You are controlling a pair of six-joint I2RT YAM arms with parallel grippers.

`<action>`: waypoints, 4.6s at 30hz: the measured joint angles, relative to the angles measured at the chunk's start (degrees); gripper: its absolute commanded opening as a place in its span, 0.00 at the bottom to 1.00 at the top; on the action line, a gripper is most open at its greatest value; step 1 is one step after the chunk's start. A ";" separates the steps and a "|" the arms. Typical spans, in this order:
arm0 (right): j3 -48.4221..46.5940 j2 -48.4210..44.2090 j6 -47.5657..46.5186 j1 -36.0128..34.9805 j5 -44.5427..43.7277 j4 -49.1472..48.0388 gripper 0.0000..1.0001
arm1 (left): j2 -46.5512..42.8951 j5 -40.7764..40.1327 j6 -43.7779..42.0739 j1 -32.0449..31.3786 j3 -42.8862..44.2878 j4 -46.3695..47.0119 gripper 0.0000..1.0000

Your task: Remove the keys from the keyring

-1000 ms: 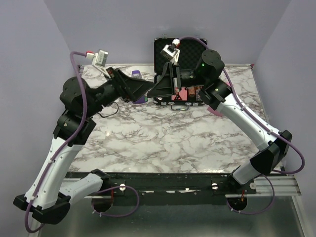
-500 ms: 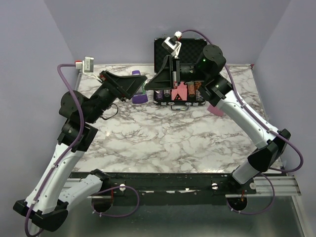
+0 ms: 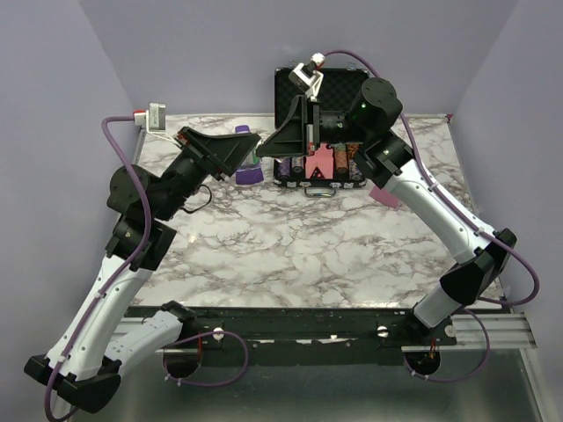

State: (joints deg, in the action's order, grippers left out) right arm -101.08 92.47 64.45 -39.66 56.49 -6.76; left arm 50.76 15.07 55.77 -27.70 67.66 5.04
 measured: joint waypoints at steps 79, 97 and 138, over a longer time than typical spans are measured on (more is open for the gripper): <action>0.00 0.66 0.17 1.16 9.81 3.58 0.01 | 11.43 21.05 -23.54 1.44 22.86 -30.58 0.00; 0.00 0.92 -0.04 0.96 10.54 4.55 0.01 | 12.79 18.97 -23.96 1.46 24.57 -34.03 0.50; 2.12 0.96 5.01 0.22 0.79 -5.38 0.01 | -11.15 -3.39 4.81 2.56 -12.61 4.26 0.75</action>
State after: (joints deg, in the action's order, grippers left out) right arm -98.96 93.43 69.45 -39.44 57.28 -12.14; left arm 39.62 11.68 60.58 -25.15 55.05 9.30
